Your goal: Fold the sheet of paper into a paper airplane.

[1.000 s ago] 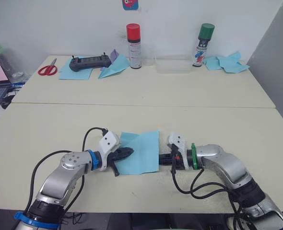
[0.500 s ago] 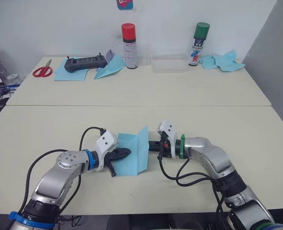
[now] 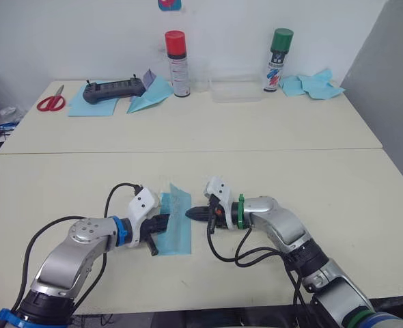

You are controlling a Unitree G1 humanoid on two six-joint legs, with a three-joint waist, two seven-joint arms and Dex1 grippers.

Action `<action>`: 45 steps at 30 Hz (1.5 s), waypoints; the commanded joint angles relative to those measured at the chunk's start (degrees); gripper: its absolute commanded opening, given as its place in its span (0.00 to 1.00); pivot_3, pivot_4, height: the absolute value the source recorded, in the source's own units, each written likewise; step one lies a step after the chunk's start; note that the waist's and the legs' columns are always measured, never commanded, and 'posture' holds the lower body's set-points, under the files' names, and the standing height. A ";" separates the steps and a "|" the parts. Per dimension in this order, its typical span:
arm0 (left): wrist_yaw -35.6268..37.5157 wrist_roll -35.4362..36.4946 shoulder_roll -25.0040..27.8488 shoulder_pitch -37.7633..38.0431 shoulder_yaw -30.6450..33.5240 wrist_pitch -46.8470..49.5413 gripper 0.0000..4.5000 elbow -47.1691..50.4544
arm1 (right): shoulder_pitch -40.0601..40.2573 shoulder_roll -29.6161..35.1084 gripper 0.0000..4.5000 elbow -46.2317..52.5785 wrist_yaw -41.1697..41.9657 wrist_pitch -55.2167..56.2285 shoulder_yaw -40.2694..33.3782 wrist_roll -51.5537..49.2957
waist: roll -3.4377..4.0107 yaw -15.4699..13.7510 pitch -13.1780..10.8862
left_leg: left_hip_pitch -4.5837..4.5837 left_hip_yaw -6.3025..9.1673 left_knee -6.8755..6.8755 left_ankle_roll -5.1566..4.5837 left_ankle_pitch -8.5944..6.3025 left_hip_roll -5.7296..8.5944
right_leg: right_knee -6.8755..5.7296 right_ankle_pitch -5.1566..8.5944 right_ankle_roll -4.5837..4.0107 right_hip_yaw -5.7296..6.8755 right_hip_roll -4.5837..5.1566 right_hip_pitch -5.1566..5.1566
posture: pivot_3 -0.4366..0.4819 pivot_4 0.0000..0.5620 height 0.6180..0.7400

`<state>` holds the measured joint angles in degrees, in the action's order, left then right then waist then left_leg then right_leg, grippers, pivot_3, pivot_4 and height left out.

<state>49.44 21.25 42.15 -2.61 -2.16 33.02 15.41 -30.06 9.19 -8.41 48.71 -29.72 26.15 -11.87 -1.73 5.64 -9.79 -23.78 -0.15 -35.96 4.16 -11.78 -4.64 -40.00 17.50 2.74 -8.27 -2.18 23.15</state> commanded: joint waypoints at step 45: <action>9.19 -5.86 6.02 0.16 -4.02 -11.78 0.00 -8.19 | -8.50 -5.93 0.01 -22.40 -8.27 12.65 -6.42 8.87 | -0.20 0.83 0.09 | 0.44 -0.03 -0.03 0.03 0.02 0.05 | 0.03 0.10 -0.38 -0.16 0.03 -0.12 | 0.48 0.27 1.00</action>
<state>57.94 17.39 48.06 -3.89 -4.11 20.57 8.95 -38.00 2.18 -27.39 43.68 -17.68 22.16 -5.08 -1.93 6.47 -9.70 -23.34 -0.19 -36.00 4.18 -11.76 -4.56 -39.97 17.60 2.36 -8.47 -2.14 23.00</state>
